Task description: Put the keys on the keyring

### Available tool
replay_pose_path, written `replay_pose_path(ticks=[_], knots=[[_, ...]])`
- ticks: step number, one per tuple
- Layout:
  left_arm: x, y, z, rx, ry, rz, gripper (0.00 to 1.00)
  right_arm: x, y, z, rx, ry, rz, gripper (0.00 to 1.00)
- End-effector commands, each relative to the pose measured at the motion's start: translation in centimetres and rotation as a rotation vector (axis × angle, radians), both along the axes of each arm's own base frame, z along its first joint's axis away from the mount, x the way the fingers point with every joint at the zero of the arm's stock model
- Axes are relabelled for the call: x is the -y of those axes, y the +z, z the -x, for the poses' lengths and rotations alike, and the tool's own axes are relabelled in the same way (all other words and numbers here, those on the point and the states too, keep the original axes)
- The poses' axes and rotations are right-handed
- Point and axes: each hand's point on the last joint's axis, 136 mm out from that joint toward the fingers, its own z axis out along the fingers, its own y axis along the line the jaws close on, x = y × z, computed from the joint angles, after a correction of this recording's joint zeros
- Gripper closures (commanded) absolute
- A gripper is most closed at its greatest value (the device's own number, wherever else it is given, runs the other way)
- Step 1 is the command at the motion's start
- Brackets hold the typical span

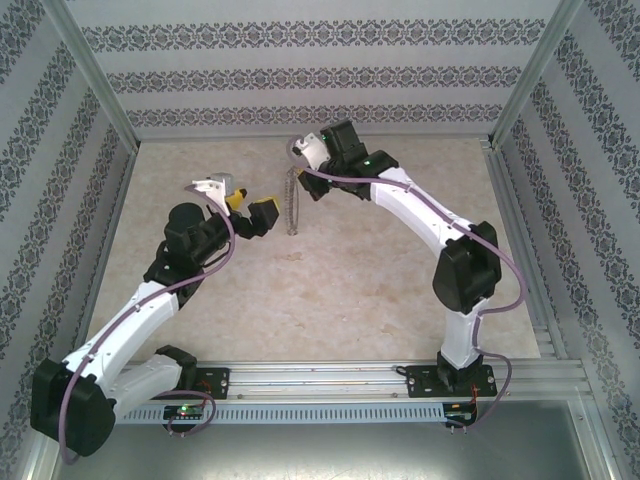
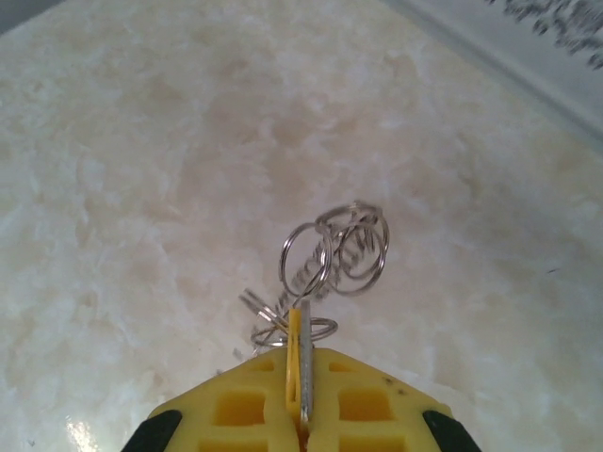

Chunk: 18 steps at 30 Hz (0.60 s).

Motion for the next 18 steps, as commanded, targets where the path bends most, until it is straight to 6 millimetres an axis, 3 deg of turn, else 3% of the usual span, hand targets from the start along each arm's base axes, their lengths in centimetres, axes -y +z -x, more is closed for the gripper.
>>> replay_pose_path(ticks=[1, 9, 18], knots=[[-1.1, -0.6, 0.2, -0.016, 0.038, 0.002, 0.00, -0.1, -2.5, 0.8, -0.054, -0.005, -0.003, 1.00], [-0.7, -0.4, 0.3, -0.019, 0.017, 0.013, 0.00, 4.0, -10.1, 5.3, -0.222, -0.086, 0.084, 1.00], [-0.4, -0.8, 0.0, -0.033, 0.004, 0.013, 0.00, 6.9, -14.0, 9.2, -0.359, -0.163, 0.133, 1.00]])
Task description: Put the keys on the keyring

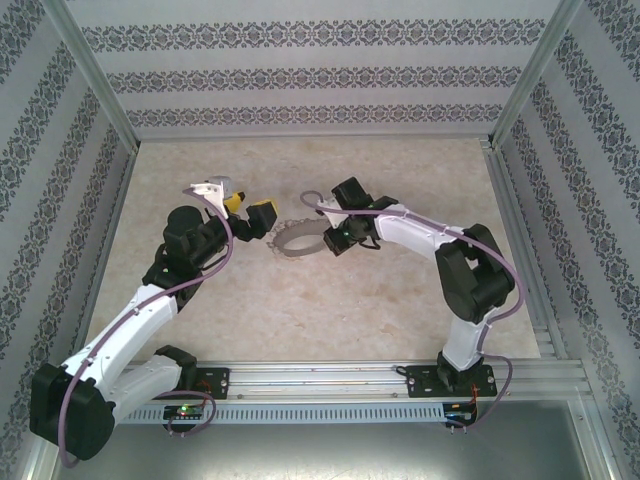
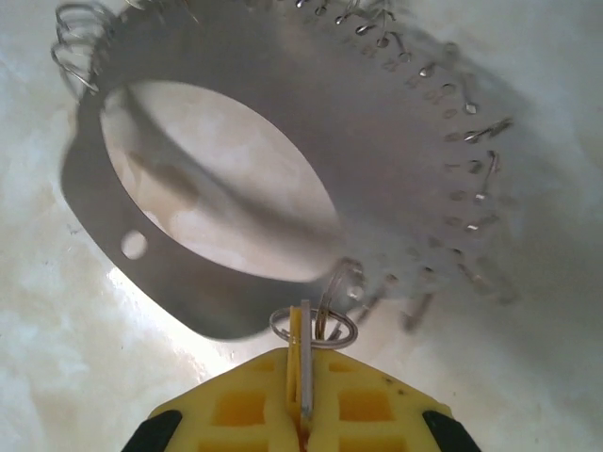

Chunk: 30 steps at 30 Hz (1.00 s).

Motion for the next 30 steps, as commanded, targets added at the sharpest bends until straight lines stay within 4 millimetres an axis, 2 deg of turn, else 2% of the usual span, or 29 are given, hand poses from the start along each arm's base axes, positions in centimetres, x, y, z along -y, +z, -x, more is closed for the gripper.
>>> replay_pose_path(ticks=[1, 9, 20, 21, 24, 25, 27, 30], knots=[[-0.1, -0.2, -0.2, -0.013, -0.003, 0.007, 0.00, 0.7, 0.4, 0.6, -0.012, -0.054, -0.022, 1.00], [0.1, -0.2, -0.3, -0.017, -0.009, 0.000, 0.00, 0.8, -1.9, 3.3, -0.125, -0.062, -0.040, 1.00], [0.7, -0.2, -1.0, -0.024, -0.030, 0.004, 0.00, 0.9, -3.3, 6.8, -0.243, -0.041, -0.034, 1.00], [0.7, -0.1, -1.0, -0.024, -0.031, 0.005, 0.00, 0.9, -3.2, 7.3, -0.253, -0.034, -0.035, 0.96], [0.8, -0.1, -1.1, -0.028, -0.036, 0.006, 0.00, 1.4, -2.8, 8.3, -0.255, -0.037, -0.024, 0.64], [0.9, 0.0, -1.1, -0.029, -0.039, 0.005, 0.00, 1.6, -2.3, 8.5, -0.249, -0.044, -0.028, 0.59], [0.9, 0.0, -1.1, -0.032, -0.043, 0.004, 0.00, 2.2, -1.0, 9.1, -0.235, -0.054, -0.040, 0.46], [0.6, 0.4, -0.8, -0.034, -0.035, -0.012, 0.00, 3.5, 2.3, 9.3, -0.178, -0.089, -0.073, 0.24]])
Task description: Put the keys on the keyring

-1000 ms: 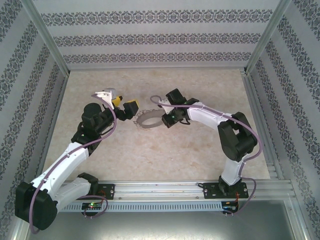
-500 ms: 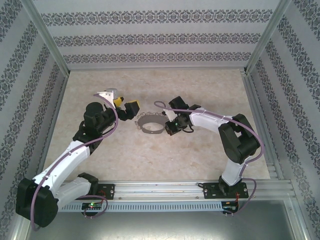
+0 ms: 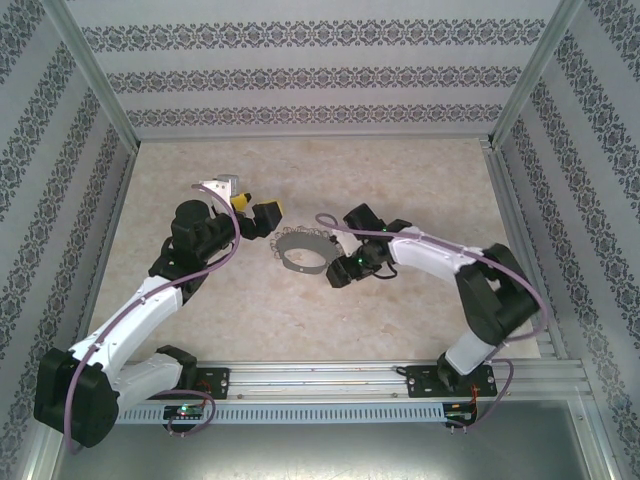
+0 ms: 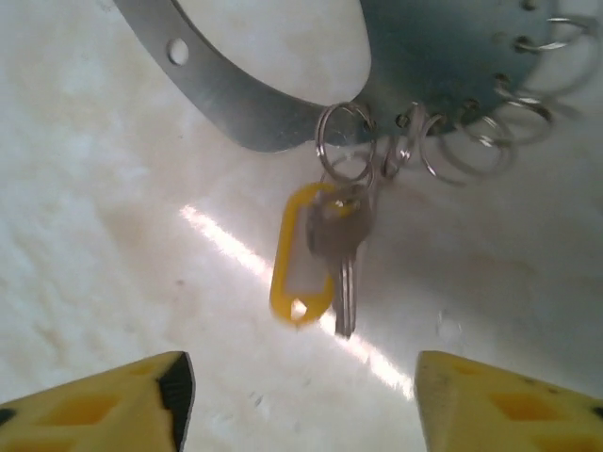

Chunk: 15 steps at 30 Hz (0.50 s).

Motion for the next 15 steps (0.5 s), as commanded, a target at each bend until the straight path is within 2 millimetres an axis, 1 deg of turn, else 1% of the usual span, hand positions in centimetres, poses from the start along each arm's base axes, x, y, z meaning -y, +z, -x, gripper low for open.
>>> replay_pose_path(ticks=[1, 3, 4, 7, 8, 11, 13, 14, 15], knots=[[-0.4, 1.9, 0.3, 0.022, 0.002, -0.006, 0.00, 1.4, 4.1, 0.5, 0.059, -0.051, -0.043, 0.21], [-0.8, 2.5, 0.6, 0.034, 0.020, -0.018, 0.00, 2.5, 6.5, -0.2, 0.117, -0.111, -0.078, 0.11], [-1.2, 2.7, 0.7, 0.040, 0.034, -0.023, 0.00, 3.2, 7.5, -0.8, 0.151, -0.147, -0.092, 0.07], [-2.1, 3.0, 0.8, 0.060, 0.085, -0.034, 0.00, 5.7, 10.2, -2.9, 0.270, -0.285, -0.113, 0.05], [-2.5, 3.0, 0.9, 0.069, 0.106, -0.040, 0.00, 6.5, 10.8, -3.7, 0.311, -0.329, -0.110, 0.05], [-4.4, 2.7, 0.7, 0.102, 0.206, -0.092, 0.00, 9.7, 13.1, -6.2, 0.454, -0.483, -0.086, 0.03], [-6.0, 2.6, 0.5, 0.136, 0.287, -0.153, 0.00, 12.2, 14.6, -7.7, 0.557, -0.602, -0.059, 0.03], [-6.4, 2.7, 0.5, 0.162, 0.309, -0.183, 0.00, 13.3, 15.3, -8.2, 0.603, -0.647, -0.049, 0.03], [-6.9, 2.7, 0.6, 0.195, 0.331, -0.214, 0.00, 14.8, 15.8, -8.8, 0.649, -0.721, -0.027, 0.02]])
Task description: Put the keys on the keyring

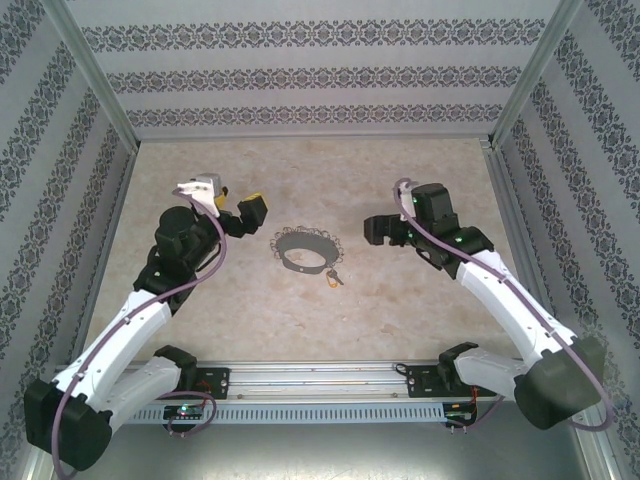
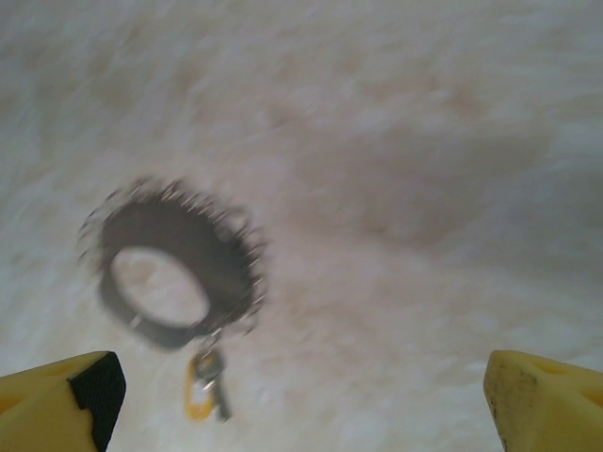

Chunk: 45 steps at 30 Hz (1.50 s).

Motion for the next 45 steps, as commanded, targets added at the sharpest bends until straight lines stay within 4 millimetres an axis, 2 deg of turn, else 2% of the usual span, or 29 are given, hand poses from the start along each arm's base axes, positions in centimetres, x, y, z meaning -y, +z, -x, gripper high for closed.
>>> replay_pose_path(ticks=[1, 4, 6, 8, 12, 16, 23, 26, 28, 29, 31, 33, 35, 36, 39, 45], knots=[[-3.2, -0.7, -0.3, 0.085, 0.159, -0.143, 0.00, 5.3, 2.5, -2.8, 0.164, -0.290, 0.040, 0.02], [-5.0, -0.9, 0.2, 0.185, 0.254, -0.186, 0.00, 8.5, 3.2, -4.0, 0.281, -0.416, 0.099, 0.02], [-6.9, -1.7, 0.4, 0.205, 0.359, -0.217, 0.00, 10.5, 3.0, -4.5, 0.357, -0.502, 0.159, 0.02], [-9.0, -3.3, 0.5, 0.163, 0.477, -0.266, 0.00, 11.9, 2.0, -4.7, 0.378, -0.540, 0.226, 0.02], [-12.7, -7.8, 0.7, 0.065, 0.650, -0.352, 0.00, 14.1, 0.1, -4.7, 0.382, -0.592, 0.321, 0.02], [-14.4, -12.1, 0.1, -0.024, 0.695, -0.376, 0.00, 15.1, -1.7, -5.1, 0.375, -0.588, 0.390, 0.02], [-14.1, -16.0, -2.7, -0.052, 0.664, -0.487, 0.00, 17.1, -5.2, -6.0, 0.417, -0.595, 0.374, 0.02], [-14.8, -17.5, -2.8, -0.024, 0.666, -0.453, 0.00, 16.6, -6.8, -6.3, 0.435, -0.553, 0.291, 0.02], [-14.3, -18.7, -3.2, -0.017, 0.600, -0.438, 0.00, 15.9, -7.8, -6.4, 0.459, -0.507, 0.272, 0.02], [-13.7, -19.2, -3.6, -0.029, 0.559, -0.449, 0.00, 15.4, -7.6, -6.7, 0.498, -0.483, 0.254, 0.03], [-12.8, -20.0, -4.3, -0.054, 0.484, -0.453, 0.00, 13.7, -9.6, -6.5, 0.482, -0.383, 0.259, 0.02], [-12.6, -20.7, -4.7, -0.050, 0.438, -0.437, 0.00, 12.1, -9.7, -7.3, 0.514, -0.298, 0.249, 0.02], [-12.4, -21.5, -5.4, -0.111, 0.402, -0.449, 0.00, 12.3, -10.2, -7.3, 0.457, -0.274, 0.215, 0.02], [-12.1, -22.1, -5.9, -0.166, 0.359, -0.449, 0.00, 12.3, -9.8, -7.9, 0.459, -0.265, 0.198, 0.03], [-13.2, -22.4, -7.1, -0.226, 0.328, -0.358, 0.00, 12.7, -9.8, -8.1, 0.449, -0.273, 0.159, 0.02], [-13.4, -22.3, -7.1, -0.220, 0.329, -0.352, 0.00, 12.7, -9.8, -8.0, 0.453, -0.285, 0.195, 0.02]])
